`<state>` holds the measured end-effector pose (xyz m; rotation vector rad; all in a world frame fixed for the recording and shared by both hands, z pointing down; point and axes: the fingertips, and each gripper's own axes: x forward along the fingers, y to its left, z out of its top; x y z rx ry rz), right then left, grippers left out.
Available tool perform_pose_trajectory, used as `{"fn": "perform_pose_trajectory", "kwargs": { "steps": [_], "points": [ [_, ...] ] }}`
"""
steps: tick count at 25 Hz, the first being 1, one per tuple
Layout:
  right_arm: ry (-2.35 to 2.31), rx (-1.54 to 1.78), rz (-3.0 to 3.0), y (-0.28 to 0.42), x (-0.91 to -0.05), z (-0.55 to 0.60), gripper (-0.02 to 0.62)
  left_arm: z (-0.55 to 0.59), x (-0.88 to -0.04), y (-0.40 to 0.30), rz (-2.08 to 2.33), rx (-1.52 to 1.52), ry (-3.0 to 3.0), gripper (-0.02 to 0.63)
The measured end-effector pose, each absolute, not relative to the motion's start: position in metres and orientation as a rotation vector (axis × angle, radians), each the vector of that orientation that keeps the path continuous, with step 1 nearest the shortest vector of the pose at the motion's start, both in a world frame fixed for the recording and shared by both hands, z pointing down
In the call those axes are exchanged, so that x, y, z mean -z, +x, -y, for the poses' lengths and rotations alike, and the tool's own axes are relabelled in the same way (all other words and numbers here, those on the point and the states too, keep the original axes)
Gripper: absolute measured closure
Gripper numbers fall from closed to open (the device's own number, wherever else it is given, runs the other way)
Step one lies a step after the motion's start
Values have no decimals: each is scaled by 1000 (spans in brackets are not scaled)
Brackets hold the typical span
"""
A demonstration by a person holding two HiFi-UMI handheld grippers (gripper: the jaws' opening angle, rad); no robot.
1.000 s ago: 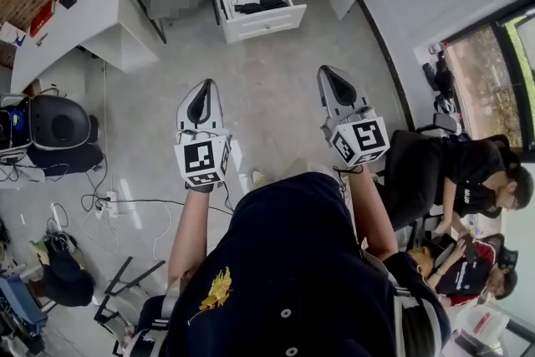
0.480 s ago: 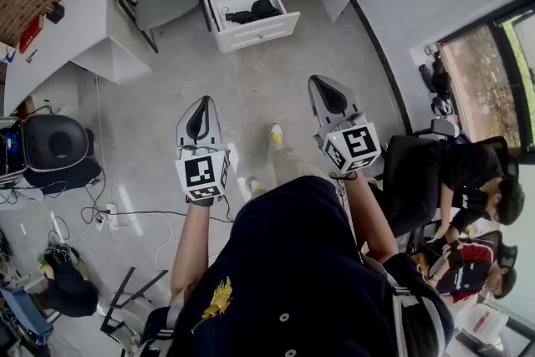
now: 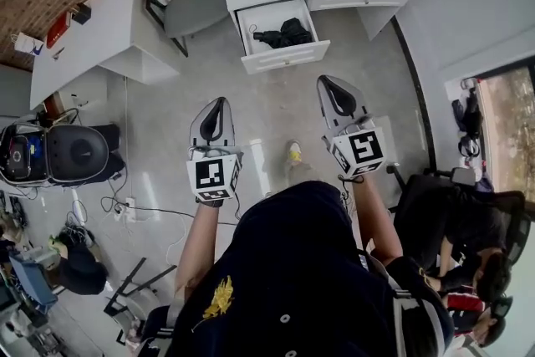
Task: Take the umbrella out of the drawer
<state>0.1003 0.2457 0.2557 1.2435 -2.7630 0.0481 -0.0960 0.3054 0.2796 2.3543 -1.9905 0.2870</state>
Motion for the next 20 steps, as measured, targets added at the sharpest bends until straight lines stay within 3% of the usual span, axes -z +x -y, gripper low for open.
{"fn": "perform_pose_trajectory", "kwargs": {
  "steps": [9, 20],
  "points": [
    [1224, -82, 2812, 134, -265, -146, 566, -204, -280, -66, 1989, -423, 2361, 589],
    [1180, 27, 2789, 140, -270, -104, 568, -158, -289, -57, 1956, -543, 2330, 589]
  ]
}}
